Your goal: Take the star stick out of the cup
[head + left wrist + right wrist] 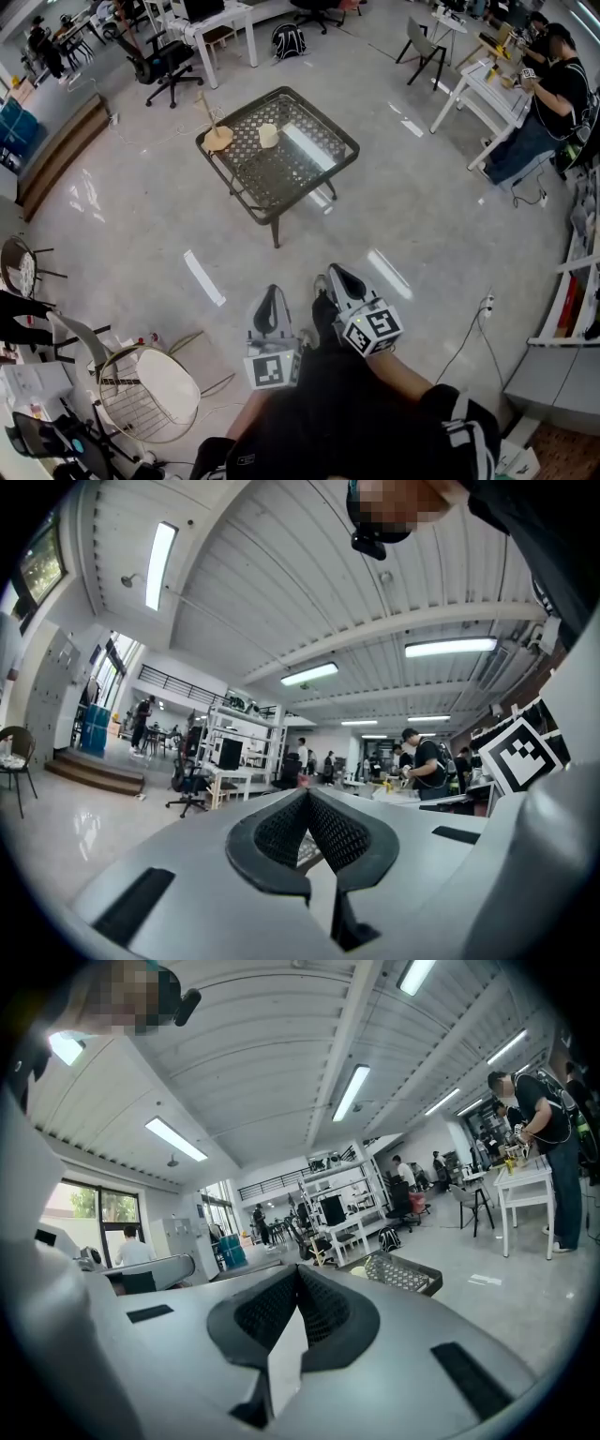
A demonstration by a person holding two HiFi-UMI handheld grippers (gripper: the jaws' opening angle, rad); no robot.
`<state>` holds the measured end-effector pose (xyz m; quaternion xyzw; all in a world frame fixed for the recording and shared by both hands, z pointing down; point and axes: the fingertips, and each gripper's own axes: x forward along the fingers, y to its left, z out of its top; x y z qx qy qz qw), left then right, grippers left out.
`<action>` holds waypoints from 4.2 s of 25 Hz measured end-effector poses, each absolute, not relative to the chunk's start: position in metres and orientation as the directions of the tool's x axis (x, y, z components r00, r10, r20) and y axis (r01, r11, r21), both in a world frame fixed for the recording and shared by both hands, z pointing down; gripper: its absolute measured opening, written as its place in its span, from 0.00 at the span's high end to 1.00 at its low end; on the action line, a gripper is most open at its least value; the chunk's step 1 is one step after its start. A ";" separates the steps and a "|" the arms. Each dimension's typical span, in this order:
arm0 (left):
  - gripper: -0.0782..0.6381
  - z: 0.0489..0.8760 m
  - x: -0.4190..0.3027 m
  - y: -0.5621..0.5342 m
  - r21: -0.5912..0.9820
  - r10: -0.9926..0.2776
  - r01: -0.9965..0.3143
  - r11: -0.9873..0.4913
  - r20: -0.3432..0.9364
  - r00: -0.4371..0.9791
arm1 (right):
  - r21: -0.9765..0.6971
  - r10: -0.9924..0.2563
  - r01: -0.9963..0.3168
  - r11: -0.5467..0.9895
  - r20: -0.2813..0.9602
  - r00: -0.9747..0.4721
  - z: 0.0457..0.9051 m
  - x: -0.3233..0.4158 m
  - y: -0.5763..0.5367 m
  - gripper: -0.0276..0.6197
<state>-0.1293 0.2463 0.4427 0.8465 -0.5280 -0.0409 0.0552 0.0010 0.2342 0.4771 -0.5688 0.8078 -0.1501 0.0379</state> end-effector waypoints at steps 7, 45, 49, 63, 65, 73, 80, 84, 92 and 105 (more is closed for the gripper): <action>0.87 0.438 -0.108 0.168 0.113 -0.907 -0.901 -0.419 -0.015 0.420 | -0.292 -0.920 -0.894 0.339 0.095 -0.380 0.475 0.018 0.149 0.94; 0.87 0.426 -0.037 -0.134 0.080 -0.946 -0.943 -0.323 -0.002 0.323 | -0.401 -0.856 -0.835 0.377 0.194 -0.479 0.513 0.080 -0.176 0.94; 0.87 0.432 -0.044 -0.176 0.085 -0.946 -0.943 -0.321 0.014 0.324 | -0.431 -0.848 -0.832 0.348 0.234 -0.476 0.531 0.073 -0.220 0.94; 0.87 0.454 -0.059 -0.285 0.150 -0.946 -0.943 -0.298 0.086 0.313 | -0.550 -0.799 -0.818 0.166 0.411 -0.438 0.619 0.072 -0.345 0.94; 0.87 0.460 -0.064 -0.298 0.116 -0.941 -0.943 -0.311 0.099 0.323 | -0.570 -0.785 -0.812 0.125 0.444 -0.433 0.637 0.071 -0.359 0.94; 0.87 0.469 -0.074 -0.347 0.185 -0.944 -0.942 -0.278 0.129 0.304 | -0.626 -0.724 -0.778 -0.051 0.560 -0.404 0.705 0.080 -0.400 0.82; 0.87 0.482 -0.084 -0.373 0.201 -0.941 -0.944 -0.263 0.161 0.297 | -0.634 -0.677 -0.760 -0.145 0.624 -0.391 0.745 0.081 -0.422 0.79; 0.87 0.488 -0.091 -0.380 0.188 -0.941 -0.947 -0.260 0.171 0.292 | -0.634 -0.655 -0.751 -0.186 0.650 -0.386 0.762 0.080 -0.427 0.79; 0.87 0.493 -0.100 -0.389 0.215 -0.948 -0.951 -0.223 0.180 0.264 | -0.651 -0.640 -0.727 -0.220 0.658 -0.396 0.776 0.078 -0.434 0.89; 0.87 0.483 -0.104 -0.350 0.180 -0.960 -0.961 -0.210 0.147 0.237 | -0.670 -0.674 -0.710 -0.217 0.629 -0.387 0.762 0.081 -0.412 0.92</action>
